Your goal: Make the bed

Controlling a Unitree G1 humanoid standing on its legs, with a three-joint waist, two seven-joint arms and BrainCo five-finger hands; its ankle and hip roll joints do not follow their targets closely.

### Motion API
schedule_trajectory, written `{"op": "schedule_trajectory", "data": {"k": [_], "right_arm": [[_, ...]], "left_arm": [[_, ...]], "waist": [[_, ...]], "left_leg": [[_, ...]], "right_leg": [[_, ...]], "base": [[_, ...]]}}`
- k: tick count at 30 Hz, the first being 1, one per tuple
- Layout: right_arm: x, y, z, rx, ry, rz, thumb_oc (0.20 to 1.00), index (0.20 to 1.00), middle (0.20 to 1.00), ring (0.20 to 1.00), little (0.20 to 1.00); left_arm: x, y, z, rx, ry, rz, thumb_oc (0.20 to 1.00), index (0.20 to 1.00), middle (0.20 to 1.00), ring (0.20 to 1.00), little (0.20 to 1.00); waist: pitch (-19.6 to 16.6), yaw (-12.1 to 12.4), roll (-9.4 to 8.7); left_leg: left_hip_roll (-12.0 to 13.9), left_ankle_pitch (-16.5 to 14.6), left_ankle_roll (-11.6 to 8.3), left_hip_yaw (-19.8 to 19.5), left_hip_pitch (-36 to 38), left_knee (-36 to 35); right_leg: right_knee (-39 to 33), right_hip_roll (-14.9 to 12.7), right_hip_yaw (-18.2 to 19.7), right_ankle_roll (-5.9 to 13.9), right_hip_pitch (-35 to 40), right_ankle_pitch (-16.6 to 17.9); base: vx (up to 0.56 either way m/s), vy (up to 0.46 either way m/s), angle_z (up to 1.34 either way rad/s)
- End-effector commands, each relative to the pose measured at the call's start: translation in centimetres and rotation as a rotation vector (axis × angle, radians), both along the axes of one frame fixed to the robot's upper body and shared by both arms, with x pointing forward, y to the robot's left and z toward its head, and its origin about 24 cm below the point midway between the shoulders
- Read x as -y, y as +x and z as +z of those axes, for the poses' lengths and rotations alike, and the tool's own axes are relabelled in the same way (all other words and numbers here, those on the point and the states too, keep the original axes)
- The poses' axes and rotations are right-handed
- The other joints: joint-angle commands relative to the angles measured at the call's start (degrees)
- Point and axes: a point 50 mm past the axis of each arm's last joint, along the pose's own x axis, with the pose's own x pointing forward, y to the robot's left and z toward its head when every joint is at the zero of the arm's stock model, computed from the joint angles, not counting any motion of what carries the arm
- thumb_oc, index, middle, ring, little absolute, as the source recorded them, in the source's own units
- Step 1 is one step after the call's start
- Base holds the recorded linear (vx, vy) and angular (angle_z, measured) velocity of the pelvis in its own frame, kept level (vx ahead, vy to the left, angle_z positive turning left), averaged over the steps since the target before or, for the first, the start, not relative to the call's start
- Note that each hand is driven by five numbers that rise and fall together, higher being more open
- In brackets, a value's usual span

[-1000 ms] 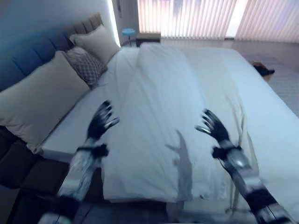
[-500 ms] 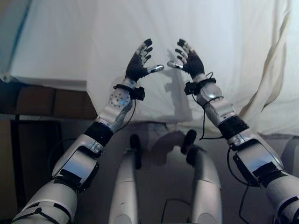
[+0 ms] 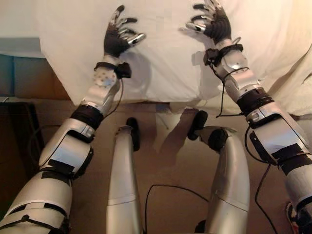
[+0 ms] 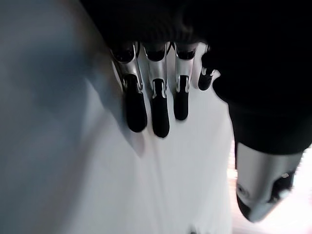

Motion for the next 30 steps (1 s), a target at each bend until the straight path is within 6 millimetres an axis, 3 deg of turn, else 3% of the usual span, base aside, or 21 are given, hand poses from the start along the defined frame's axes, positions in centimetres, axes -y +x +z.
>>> {"op": "schedule_trajectory", "data": {"k": [1,3,4,6,8,9,10,11,12,13,14,15,17,22,25,27,30], "right_arm": [[10.0,0.0,-7.8,-0.292,0.172,-0.363,1.000,1.000,1.000,1.000,1.000],[15.1,-2.1,-11.8,-0.396,0.244,-0.523,1.000,1.000,1.000,1.000,1.000],[16.2,-2.8,-12.8,-0.416,0.246,-0.554,1.000,1.000,1.000,1.000,1.000],[19.7,-5.5,-16.5,-0.516,0.278,-0.675,1.000,1.000,1.000,1.000,1.000],[21.7,-8.0,-20.0,-0.604,0.306,-0.752,1.000,1.000,1.000,1.000,1.000],[21.7,-8.0,-20.0,-0.604,0.305,-0.752,1.000,1.000,1.000,1.000,1.000],[22.9,-10.0,-22.3,-0.660,0.344,-0.811,1.000,1.000,1.000,1.000,1.000],[24.3,-13.2,-25.7,-0.753,0.396,-0.890,1.000,1.000,1.000,1.000,1.000],[24.3,-13.2,-25.8,-0.754,0.396,-0.891,1.000,1.000,1.000,1.000,1.000],[25.1,-15.6,-28.0,-0.830,0.425,-0.952,1.000,1.000,1.000,1.000,1.000],[25.1,-15.6,-28.0,-0.831,0.425,-0.952,1.000,1.000,1.000,1.000,1.000],[25.4,-17.6,-29.8,-0.875,0.468,-0.986,1.000,1.000,1.000,1.000,1.000],[25.2,-19.0,-31.5,-0.929,0.491,-1.005,1.000,1.000,1.000,1.000,1.000],[24.7,-20.3,-33.3,-1.009,0.489,-1.009,1.000,1.000,1.000,1.000,1.000],[23.7,-20.0,-34.2,-1.062,0.479,-0.987,1.000,1.000,1.000,1.000,1.000],[22.4,-19.0,-34.8,-1.109,0.422,-0.924,1.000,1.000,1.000,1.000,1.000],[20.7,-18.2,-35.6,-1.127,0.377,-0.859,1.000,1.000,1.000,1.000,1.000]], "left_arm": [[-8.3,-0.6,-5.0,-0.176,-0.203,0.280,1.000,1.000,1.000,1.000,1.000],[-13.4,-2.9,-9.3,-0.289,-0.257,0.459,1.000,1.000,1.000,1.000,1.000],[-14.6,-3.7,-10.3,-0.310,-0.253,0.496,1.000,1.000,1.000,1.000,1.000],[-17.5,-6.2,-13.2,-0.392,-0.232,0.606,1.000,1.000,1.000,1.000,1.000],[-18.1,-7.8,-15.7,-0.423,-0.262,0.645,1.000,1.000,1.000,1.000,1.000],[-18.1,-7.8,-15.7,-0.424,-0.261,0.645,1.000,1.000,1.000,1.000,1.000],[-18.6,-8.9,-17.3,-0.445,-0.299,0.672,1.000,1.000,1.000,1.000,1.000],[-19.8,-10.8,-19.1,-0.476,-0.350,0.725,1.000,1.000,1.000,1.000,1.000],[-19.8,-10.8,-19.1,-0.476,-0.350,0.725,1.000,1.000,1.000,1.000,1.000],[-21.0,-12.5,-20.5,-0.510,-0.386,0.787,1.000,1.000,1.000,1.000,1.000],[-21.0,-12.5,-20.5,-0.510,-0.386,0.787,1.000,1.000,1.000,1.000,1.000],[-21.5,-13.8,-21.8,-0.536,-0.412,0.826,1.000,1.000,1.000,1.000,1.000],[-21.4,-14.4,-22.7,-0.553,-0.431,0.833,1.000,1.000,1.000,1.000,1.000],[-20.7,-14.6,-23.8,-0.580,-0.433,0.823,1.000,1.000,1.000,1.000,1.000],[-19.7,-13.8,-24.1,-0.589,-0.445,0.787,1.000,1.000,1.000,1.000,1.000],[-17.1,-12.3,-24.9,-0.627,-0.398,0.684,1.000,1.000,1.000,1.000,1.000],[-14.1,-11.7,-26.7,-0.707,-0.278,0.582,1.000,1.000,1.000,1.000,1.000]], "waist": [[-1.6,0.4,0.41],[-1.6,0.7,0.54],[-1.6,0.6,0.58],[-1.6,0.6,0.71],[-1.6,0.7,0.76],[-1.6,0.7,0.77],[-1.6,0.7,0.85],[-1.6,0.6,0.92],[-1.6,0.6,0.91],[-1.6,0.5,0.95],[-1.6,0.5,0.93],[-1.6,0.3,0.83],[-1.6,0.2,0.92],[-1.6,0.1,1.17],[-1.6,0.2,1.39],[-1.6,0.5,1.13],[-1.6,0.5,0.54]], "left_leg": [[-0.7,-5.4,5.13,4.0,2.8,3.2],[-1.0,-6.6,5.39,4.0,1.7,6.2],[-1.0,-6.9,5.36,4.0,1.5,6.9],[-1.0,-7.6,5.36,4.1,1.1,8.3],[-1.3,-8.5,5.49,4.1,0.5,10.0],[-1.3,-8.6,5.49,4.1,0.5,10.0],[-1.5,-9.0,5.59,4.1,0.3,10.7],[-1.6,-9.6,5.74,3.9,0.0,11.8],[-1.6,-9.7,5.74,3.9,0.0,11.8],[-1.7,-10.0,5.76,3.9,-0.3,12.8],[-1.7,-10.1,5.76,3.9,-0.2,12.8],[-1.7,-10.3,5.85,3.9,-0.4,13.1],[-1.8,-10.5,5.94,4.0,-0.3,13.3],[-1.9,-10.4,6.15,4.0,1.2,11.8],[-1.6,-9.4,5.90,3.8,5.0,6.9],[-0.2,-7.0,5.37,3.5,13.1,-2.7],[0.4,-3.1,4.59,3.9,23.7,-14.2]], "right_leg": [[7.5,-0.5,4.2,6.69,2.0,-8.8],[10.2,-0.8,4.5,6.67,0.7,-10.0],[10.8,-0.9,4.6,6.66,0.6,-10.3],[12.3,-1.1,5.0,6.76,-0.1,-11.1],[13.5,-1.1,5.6,6.69,-0.6,-12.1],[13.6,-1.2,5.6,6.70,-0.6,-12.2],[14.2,-1.2,5.8,6.75,-0.9,-12.5],[15.3,-1.5,6.0,6.67,-1.0,-13.4],[15.3,-1.5,6.0,6.68,-0.9,-13.4],[16.3,-1.5,6.2,6.60,-1.0,-14.0],[16.3,-1.5,6.2,6.60,-1.0,-14.0],[16.6,-1.6,6.3,6.59,-1.1,-14.3],[16.8,-1.7,6.4,6.55,-1.0,-14.6],[15.4,-2.1,6.0,6.40,0.9,-14.5],[10.7,-2.4,4.3,6.44,5.5,-13.8],[1.5,-2.7,0.8,6.91,15.2,-11.5],[-10.5,-1.3,-2.9,7.91,27.4,-7.1]], "base": [[0.09,0.000,-0.15],[0.09,0.003,0.05],[0.06,0.003,0.33],[0.06,-0.011,0.10],[0.05,-0.015,-0.10],[0.04,-0.010,0.19],[0.06,-0.019,0.23],[0.06,-0.019,0.22],[0.07,-0.020,0.20],[0.03,-0.008,0.16],[0.05,-0.007,0.11],[0.03,0.001,-0.06],[0.02,-0.001,-0.10],[-0.01,0.001,-0.02],[-0.07,-0.014,-0.02],[-0.14,-0.056,0.03],[-0.08,-0.068,0.10]]}}
